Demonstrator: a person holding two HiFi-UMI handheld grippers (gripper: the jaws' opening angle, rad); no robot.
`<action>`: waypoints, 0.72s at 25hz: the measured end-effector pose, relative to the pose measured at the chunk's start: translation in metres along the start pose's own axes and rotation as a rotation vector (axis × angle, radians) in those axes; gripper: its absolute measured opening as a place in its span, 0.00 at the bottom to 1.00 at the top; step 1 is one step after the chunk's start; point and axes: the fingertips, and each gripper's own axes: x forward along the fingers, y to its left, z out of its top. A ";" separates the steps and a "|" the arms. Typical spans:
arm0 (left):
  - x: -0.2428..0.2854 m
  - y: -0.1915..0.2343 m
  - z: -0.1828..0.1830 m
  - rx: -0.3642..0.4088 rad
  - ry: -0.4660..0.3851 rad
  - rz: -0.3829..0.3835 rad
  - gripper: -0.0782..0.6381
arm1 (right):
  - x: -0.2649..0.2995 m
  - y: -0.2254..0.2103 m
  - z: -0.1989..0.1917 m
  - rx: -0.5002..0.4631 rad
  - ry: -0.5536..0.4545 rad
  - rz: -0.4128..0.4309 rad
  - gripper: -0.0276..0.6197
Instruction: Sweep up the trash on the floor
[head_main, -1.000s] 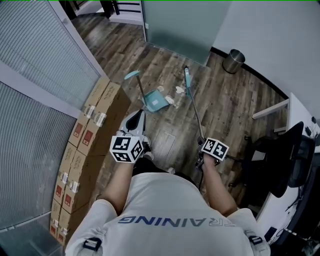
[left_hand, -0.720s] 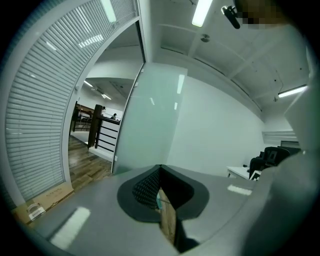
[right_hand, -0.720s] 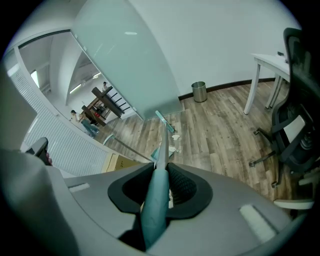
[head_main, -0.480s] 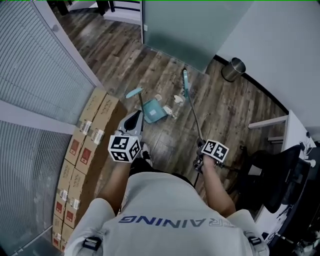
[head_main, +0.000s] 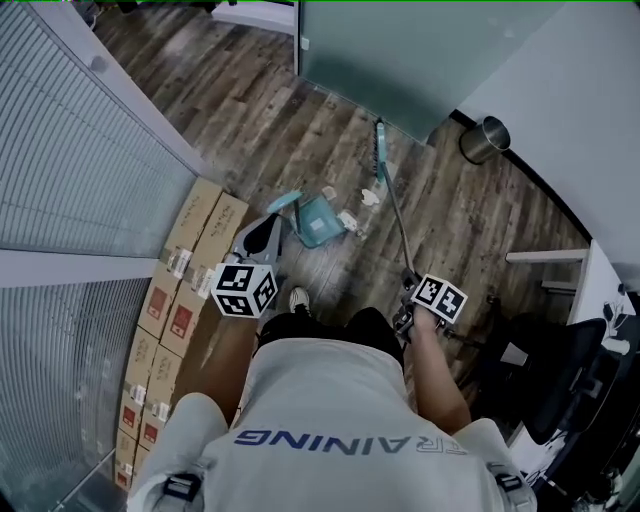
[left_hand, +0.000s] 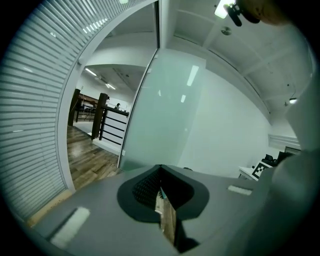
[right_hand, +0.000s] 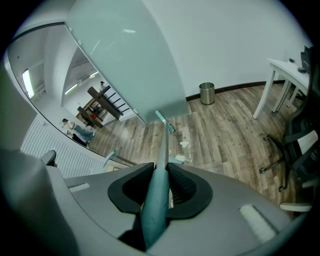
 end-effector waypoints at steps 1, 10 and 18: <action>0.004 0.004 -0.002 -0.004 0.010 0.008 0.11 | 0.005 0.000 0.004 -0.005 0.010 -0.002 0.20; 0.052 0.000 -0.004 -0.015 0.045 0.133 0.11 | 0.063 -0.015 0.048 -0.069 0.145 0.027 0.20; 0.082 -0.018 -0.003 -0.085 0.027 0.276 0.11 | 0.115 -0.031 0.086 -0.213 0.276 0.078 0.20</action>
